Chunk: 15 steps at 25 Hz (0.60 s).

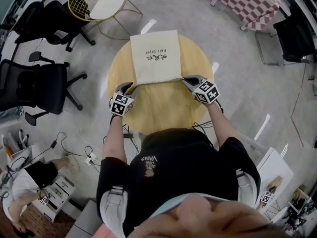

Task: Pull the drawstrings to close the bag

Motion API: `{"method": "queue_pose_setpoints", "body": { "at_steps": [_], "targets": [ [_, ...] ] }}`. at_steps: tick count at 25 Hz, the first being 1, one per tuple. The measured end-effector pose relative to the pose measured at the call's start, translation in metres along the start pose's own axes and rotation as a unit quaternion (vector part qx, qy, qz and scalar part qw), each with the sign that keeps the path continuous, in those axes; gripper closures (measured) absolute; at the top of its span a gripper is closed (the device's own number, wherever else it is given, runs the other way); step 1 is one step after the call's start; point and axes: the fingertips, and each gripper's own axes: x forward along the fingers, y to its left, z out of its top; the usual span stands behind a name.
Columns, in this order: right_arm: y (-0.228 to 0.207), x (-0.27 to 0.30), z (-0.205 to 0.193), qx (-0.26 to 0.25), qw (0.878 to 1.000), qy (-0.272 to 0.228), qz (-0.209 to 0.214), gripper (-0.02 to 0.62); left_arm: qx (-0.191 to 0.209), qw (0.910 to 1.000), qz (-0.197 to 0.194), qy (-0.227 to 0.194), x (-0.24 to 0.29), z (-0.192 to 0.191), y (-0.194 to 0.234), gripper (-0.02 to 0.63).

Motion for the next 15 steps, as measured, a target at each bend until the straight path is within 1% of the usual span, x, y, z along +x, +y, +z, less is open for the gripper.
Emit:
{"method": "queue_pose_setpoints", "body": {
  "at_steps": [2, 4, 7, 12, 14, 15],
  "targets": [
    [-0.0005, 0.0013, 0.0007, -0.001, 1.0, 0.0, -0.001, 0.586, 0.0, 0.9999, -0.011, 0.011, 0.0037, -0.0045, -0.001, 0.491],
    [-0.0015, 0.0009, 0.0005, 0.0, 1.0, 0.0, -0.001, 0.586, -0.012, 0.9997, -0.013, 0.017, 0.0066, -0.0075, -0.0009, 0.492],
    [-0.0026, 0.0002, 0.0006, 0.002, 1.0, -0.001, -0.001, 0.586, -0.037, 0.9991, -0.016, 0.011, 0.0079, -0.0065, 0.0007, 0.492],
    [-0.0028, 0.0032, 0.0023, 0.005, 1.0, -0.002, -0.003, 0.586, -0.056, 0.9982, -0.023, 0.003, 0.0095, -0.0056, 0.0037, 0.496],
    [-0.0025, 0.0031, 0.0036, 0.005, 1.0, -0.003, -0.004, 0.586, -0.066, 0.9975, -0.025, -0.006, 0.0075, -0.0031, 0.004, 0.555],
    [-0.0022, 0.0029, 0.0041, 0.005, 1.0, -0.003, -0.004, 0.586, -0.07, 0.9972, -0.028, -0.009, 0.0065, -0.0024, 0.0032, 0.565]
  ]
}}
